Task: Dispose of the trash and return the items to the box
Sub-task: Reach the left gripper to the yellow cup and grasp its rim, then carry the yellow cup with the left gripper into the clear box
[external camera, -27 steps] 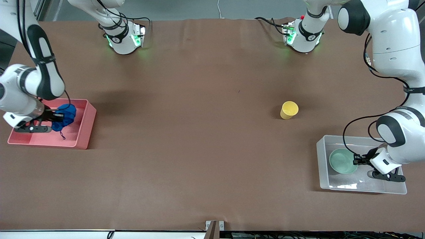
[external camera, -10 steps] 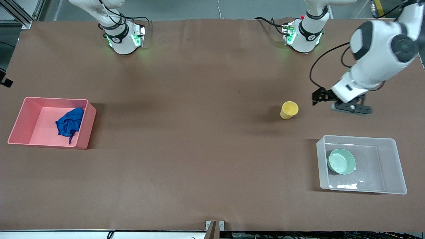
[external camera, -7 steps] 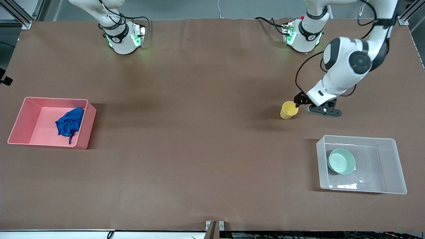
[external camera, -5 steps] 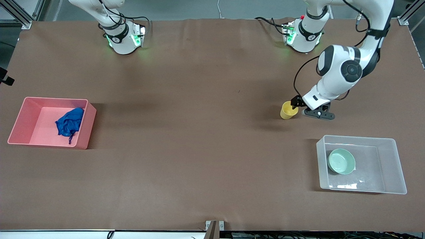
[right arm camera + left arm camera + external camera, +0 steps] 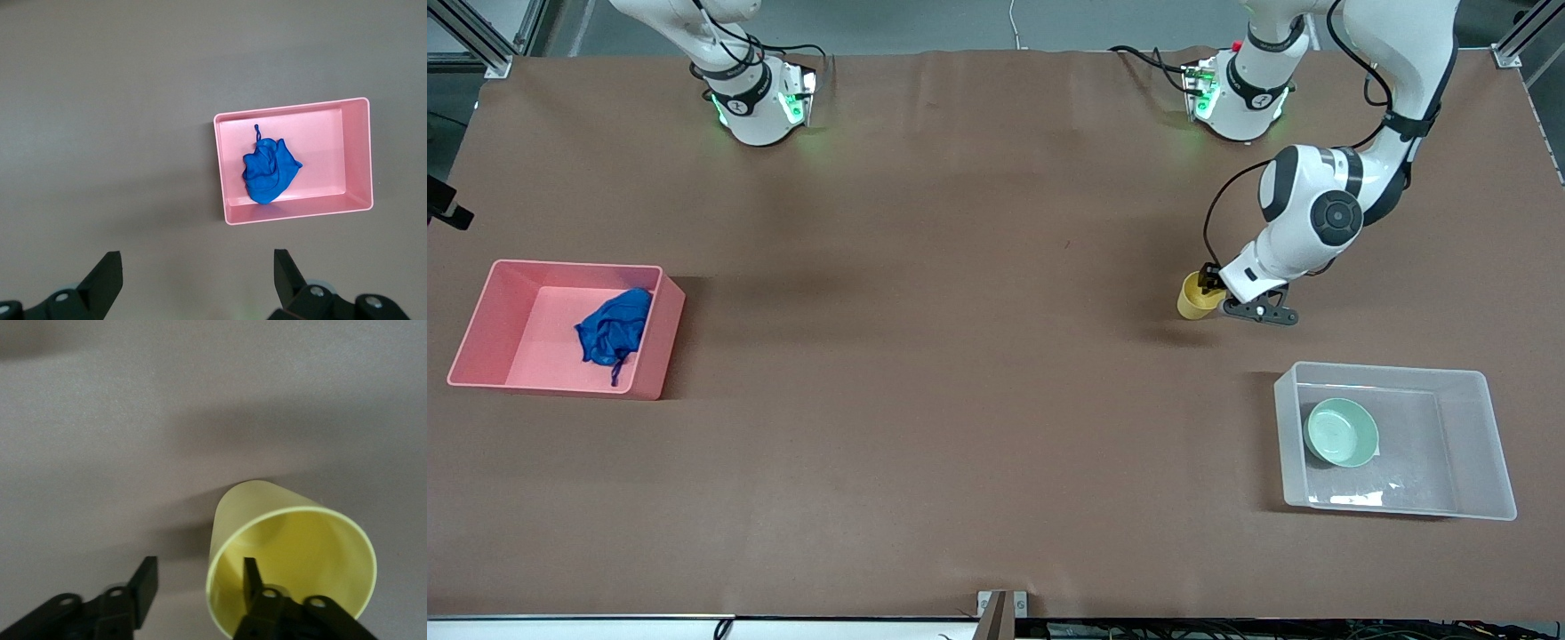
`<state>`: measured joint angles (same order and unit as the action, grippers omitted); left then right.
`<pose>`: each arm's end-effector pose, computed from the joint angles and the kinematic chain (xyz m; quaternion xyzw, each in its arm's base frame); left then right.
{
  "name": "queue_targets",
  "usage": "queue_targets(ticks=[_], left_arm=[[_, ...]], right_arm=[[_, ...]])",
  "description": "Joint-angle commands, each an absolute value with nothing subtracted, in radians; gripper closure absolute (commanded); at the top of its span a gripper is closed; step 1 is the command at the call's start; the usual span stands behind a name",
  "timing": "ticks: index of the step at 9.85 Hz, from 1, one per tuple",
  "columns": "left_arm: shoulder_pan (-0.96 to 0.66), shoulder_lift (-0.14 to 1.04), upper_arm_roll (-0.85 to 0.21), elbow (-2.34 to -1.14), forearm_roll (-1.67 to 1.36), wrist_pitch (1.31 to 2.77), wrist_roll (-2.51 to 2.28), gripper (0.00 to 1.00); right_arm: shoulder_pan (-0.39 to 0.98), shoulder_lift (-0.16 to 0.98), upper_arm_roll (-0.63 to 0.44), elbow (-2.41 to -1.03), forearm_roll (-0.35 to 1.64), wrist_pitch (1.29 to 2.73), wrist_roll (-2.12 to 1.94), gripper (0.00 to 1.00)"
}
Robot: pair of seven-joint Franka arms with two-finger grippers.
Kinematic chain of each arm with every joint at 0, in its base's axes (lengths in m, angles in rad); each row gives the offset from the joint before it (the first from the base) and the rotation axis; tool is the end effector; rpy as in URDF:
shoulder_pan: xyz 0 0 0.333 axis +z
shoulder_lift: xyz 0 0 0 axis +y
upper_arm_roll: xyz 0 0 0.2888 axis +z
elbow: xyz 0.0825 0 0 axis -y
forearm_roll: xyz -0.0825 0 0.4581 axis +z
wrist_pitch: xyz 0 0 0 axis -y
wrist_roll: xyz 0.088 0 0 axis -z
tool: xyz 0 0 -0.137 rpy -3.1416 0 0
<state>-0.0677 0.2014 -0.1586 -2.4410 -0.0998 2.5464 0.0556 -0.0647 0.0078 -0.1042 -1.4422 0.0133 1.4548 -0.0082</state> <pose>0.4911 -0.1196 0.0933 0.9933 -0.0971 -0.0507 0.0377 0.6098 -0.1018 0.6217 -0.9968 0.0795 -0.0030 0.0060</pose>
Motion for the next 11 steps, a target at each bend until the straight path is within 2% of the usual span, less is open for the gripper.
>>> queue_targets(ticks=[1,3,5,8,9,11], left_arm=[[-0.066,0.210,-0.166,-2.453,-0.078,2.568,0.057,1.00],[-0.063,0.155,-0.167,-2.453,-0.078,2.556,0.045,1.00],[-0.060,0.088,-0.154,-2.366,-0.078,2.402,0.067,1.00],[-0.057,0.159,-0.056,-2.005,-0.077,2.067,0.144,1.00],[-0.057,0.225,-0.016,-1.888,-0.078,2.012,0.187,1.00],[-0.057,0.335,0.046,-1.740,-0.077,2.000,0.195,1.00]], right_arm=[[-0.060,0.011,-0.104,-1.427,-0.005,1.442,0.006,0.00],[-0.060,0.011,-0.104,-1.427,-0.002,1.442,0.008,0.00],[-0.060,0.011,-0.106,-1.427,-0.002,1.443,0.009,0.00],[-0.058,0.011,-0.104,-1.427,-0.002,1.442,0.009,0.00],[-0.058,0.011,-0.104,-1.427,-0.002,1.442,0.005,0.00],[-0.058,0.011,-0.104,-1.425,-0.003,1.442,0.000,0.00]])
